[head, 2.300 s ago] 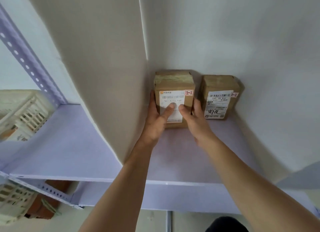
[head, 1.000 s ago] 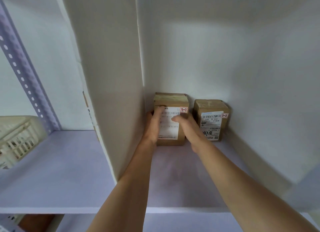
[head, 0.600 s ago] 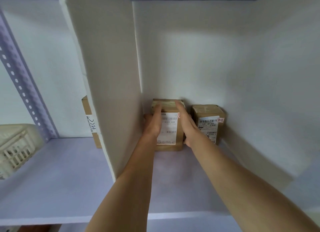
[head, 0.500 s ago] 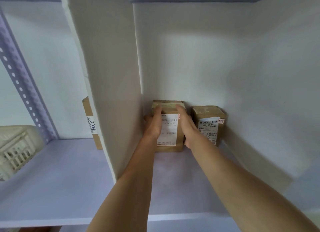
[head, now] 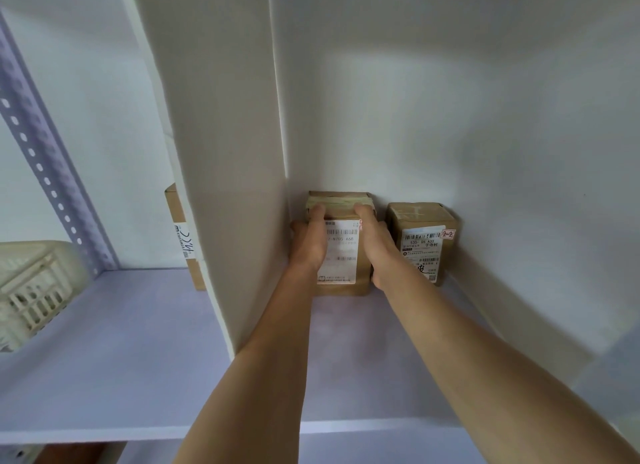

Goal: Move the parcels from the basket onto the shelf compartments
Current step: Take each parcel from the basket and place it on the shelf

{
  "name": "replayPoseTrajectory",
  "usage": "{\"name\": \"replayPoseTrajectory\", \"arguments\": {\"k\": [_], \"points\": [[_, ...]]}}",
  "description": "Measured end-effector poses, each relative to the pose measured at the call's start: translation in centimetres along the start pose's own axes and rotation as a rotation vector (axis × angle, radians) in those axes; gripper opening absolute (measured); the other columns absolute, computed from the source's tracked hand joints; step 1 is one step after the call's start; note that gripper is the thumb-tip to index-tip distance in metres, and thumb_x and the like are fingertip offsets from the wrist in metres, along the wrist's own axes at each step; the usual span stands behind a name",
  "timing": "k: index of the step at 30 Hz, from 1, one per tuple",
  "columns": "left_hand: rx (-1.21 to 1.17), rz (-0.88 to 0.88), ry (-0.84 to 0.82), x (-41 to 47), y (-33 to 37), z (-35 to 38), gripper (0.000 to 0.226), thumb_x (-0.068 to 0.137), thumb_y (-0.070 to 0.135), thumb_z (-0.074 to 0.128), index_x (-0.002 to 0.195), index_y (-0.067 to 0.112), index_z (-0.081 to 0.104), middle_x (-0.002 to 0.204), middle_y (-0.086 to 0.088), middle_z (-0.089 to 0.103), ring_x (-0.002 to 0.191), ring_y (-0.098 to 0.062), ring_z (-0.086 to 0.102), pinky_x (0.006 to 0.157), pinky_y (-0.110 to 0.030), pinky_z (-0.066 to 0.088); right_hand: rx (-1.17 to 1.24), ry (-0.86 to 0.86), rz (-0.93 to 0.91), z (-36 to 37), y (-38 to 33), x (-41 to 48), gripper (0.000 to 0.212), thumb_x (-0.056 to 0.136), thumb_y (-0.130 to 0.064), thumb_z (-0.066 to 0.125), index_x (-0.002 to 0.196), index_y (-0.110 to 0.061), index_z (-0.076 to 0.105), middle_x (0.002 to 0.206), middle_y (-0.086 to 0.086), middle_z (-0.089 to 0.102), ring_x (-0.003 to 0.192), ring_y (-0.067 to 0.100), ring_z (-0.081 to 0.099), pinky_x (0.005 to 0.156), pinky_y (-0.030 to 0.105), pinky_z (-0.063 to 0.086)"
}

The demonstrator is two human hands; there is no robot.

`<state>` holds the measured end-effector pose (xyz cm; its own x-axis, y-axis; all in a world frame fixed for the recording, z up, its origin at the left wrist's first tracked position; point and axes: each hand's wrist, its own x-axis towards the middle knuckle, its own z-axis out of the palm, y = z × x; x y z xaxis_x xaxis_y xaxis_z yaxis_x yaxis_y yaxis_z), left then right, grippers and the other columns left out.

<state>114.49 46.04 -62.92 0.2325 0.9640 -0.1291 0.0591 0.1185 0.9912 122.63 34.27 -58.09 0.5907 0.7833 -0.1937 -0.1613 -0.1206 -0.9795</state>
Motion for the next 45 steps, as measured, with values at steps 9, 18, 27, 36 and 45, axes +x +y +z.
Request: {"name": "replayPoseTrajectory", "arguments": {"k": [9, 18, 27, 36, 45], "points": [[-0.077, 0.022, -0.051, -3.6, 1.3, -0.8, 0.117, 0.058, 0.101, 0.054, 0.139, 0.017, 0.061, 0.127, -0.004, 0.074, 0.111, -0.026, 0.075, 0.1, -0.049, 0.059, -0.029, -0.075, 0.024, -0.5, -0.2, -1.4, 0.128, 0.068, -0.1, 0.047, 0.167, -0.026, 0.014, 0.167, 0.003, 0.036, 0.151, 0.031, 0.037, 0.121, 0.058, 0.034], [0.057, -0.042, 0.01, -10.7, 6.6, -2.1, 0.082, 0.088, 0.088, 0.047, 0.128, 0.02, 0.068, 0.119, 0.007, 0.074, 0.107, -0.02, 0.071, 0.1, -0.037, 0.055, -0.119, -0.02, -0.031, -1.2, -2.7, -2.6, 0.11, 0.06, -0.103, 0.048, 0.141, -0.028, 0.056, 0.13, -0.002, 0.069, 0.122, 0.022, 0.064, 0.112, 0.048, 0.048], [0.033, -0.252, -0.085, -20.9, 16.6, -4.5, 0.086, 0.077, 0.089, 0.052, 0.137, 0.029, 0.068, 0.128, 0.002, 0.075, 0.119, -0.023, 0.069, 0.103, -0.041, 0.049, -0.138, 0.06, 0.037, -1.2, -14.0, -13.7, 0.046, 0.102, -0.066, 0.044, 0.116, -0.028, 0.065, 0.108, -0.008, 0.068, 0.097, 0.009, 0.064, 0.08, 0.029, 0.05], [0.069, -0.33, -0.157, -35.4, 30.5, -8.8, 0.061, 0.109, 0.054, 0.047, 0.16, 0.02, 0.044, 0.163, -0.004, 0.045, 0.148, -0.028, 0.043, 0.123, -0.053, 0.036, -0.231, 0.03, 0.147, -3.0, -24.2, -28.1, 0.054, 0.108, -0.054, 0.044, 0.155, -0.027, 0.049, 0.159, -0.005, 0.048, 0.147, 0.018, 0.043, 0.124, 0.047, 0.033], [0.069, -0.393, -0.093, -45.4, 37.4, -15.2, 0.046, 0.11, 0.054, 0.045, 0.141, 0.021, 0.05, 0.142, -0.005, 0.053, 0.122, -0.024, 0.05, 0.097, -0.042, 0.044, -0.271, -0.085, 0.086, -3.2, -31.0, -37.7, 0.05, 0.11, -0.048, 0.042, 0.152, -0.022, 0.05, 0.154, 0.001, 0.052, 0.141, 0.023, 0.047, 0.121, 0.051, 0.038]]}}
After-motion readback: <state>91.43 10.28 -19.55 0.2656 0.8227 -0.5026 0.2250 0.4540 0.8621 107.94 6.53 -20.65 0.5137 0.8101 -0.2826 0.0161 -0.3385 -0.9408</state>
